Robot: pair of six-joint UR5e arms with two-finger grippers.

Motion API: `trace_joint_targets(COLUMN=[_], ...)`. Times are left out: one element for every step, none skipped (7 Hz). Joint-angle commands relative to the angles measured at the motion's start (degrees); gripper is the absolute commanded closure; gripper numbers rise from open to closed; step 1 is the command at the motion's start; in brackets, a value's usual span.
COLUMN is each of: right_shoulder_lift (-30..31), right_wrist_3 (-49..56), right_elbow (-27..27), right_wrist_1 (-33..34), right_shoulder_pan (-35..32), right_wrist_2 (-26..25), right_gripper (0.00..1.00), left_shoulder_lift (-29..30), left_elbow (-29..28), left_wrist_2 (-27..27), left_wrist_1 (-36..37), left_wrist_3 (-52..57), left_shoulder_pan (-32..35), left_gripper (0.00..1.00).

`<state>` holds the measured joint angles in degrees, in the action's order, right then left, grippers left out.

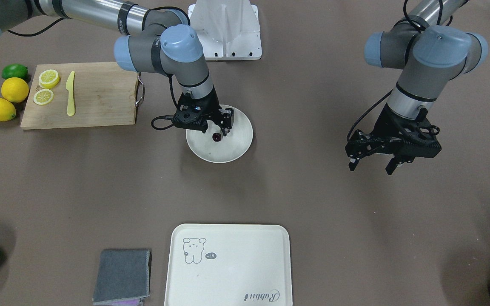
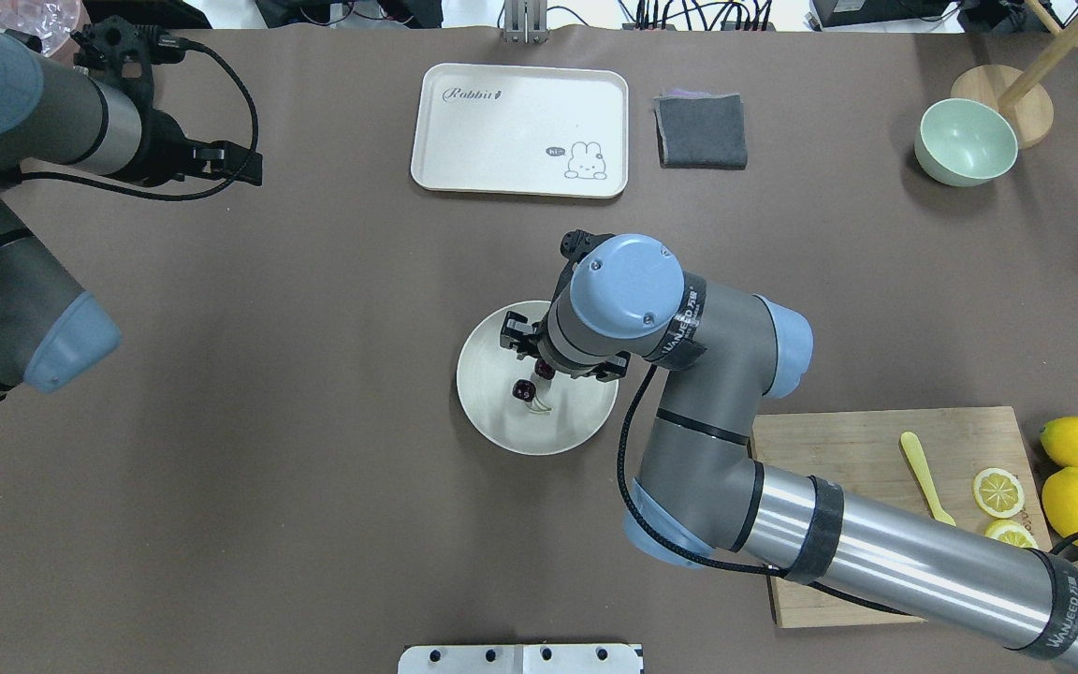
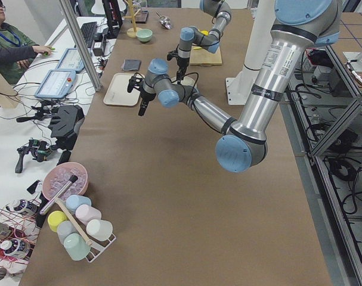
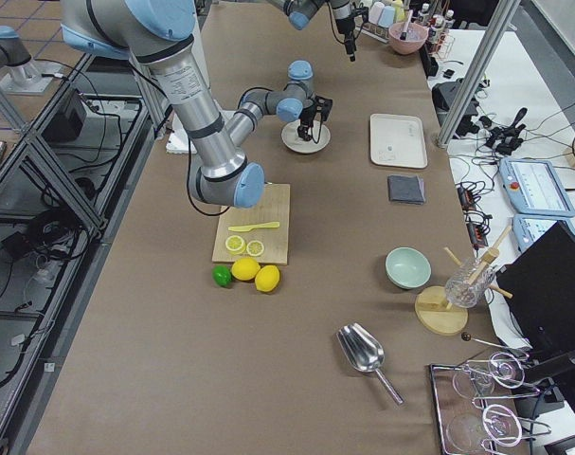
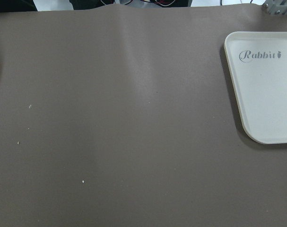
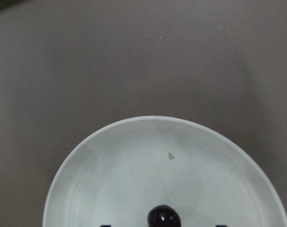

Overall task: Place red cherry on plate
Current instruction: 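Open the right gripper to release the cherries onto the plate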

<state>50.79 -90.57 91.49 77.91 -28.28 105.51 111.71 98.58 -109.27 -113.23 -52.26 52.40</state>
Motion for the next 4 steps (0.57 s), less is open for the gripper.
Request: trace_joint_targets(right_shoulder_lift=[1.57,6.46,11.82,18.31], right_wrist_3=[7.27,16.56,22.92,30.37], right_elbow=[9.70,17.15,21.32,24.75], right_wrist_1=[14.29,20.64,23.23,23.26], right_shoulder_pan=[-5.97,-9.57,-15.43,-21.06], right_wrist_2=[6.61,8.12,11.79,16.27], right_gripper=[0.00,0.00,0.00,0.00], left_shoulder_lift=[-0.17,-2.61,-4.38,-8.66], left_elbow=[0.04,1.17,1.00,0.83], left_wrist_2=[-0.24,-1.11,-6.95,-11.45], left_wrist_1=[0.20,0.29,0.46,0.46], left_wrist_3=[1.01,3.89,9.49,17.46], left_shoulder_pan=[1.72,3.82,8.11,13.11], left_gripper=[0.02,0.02,0.02,0.02])
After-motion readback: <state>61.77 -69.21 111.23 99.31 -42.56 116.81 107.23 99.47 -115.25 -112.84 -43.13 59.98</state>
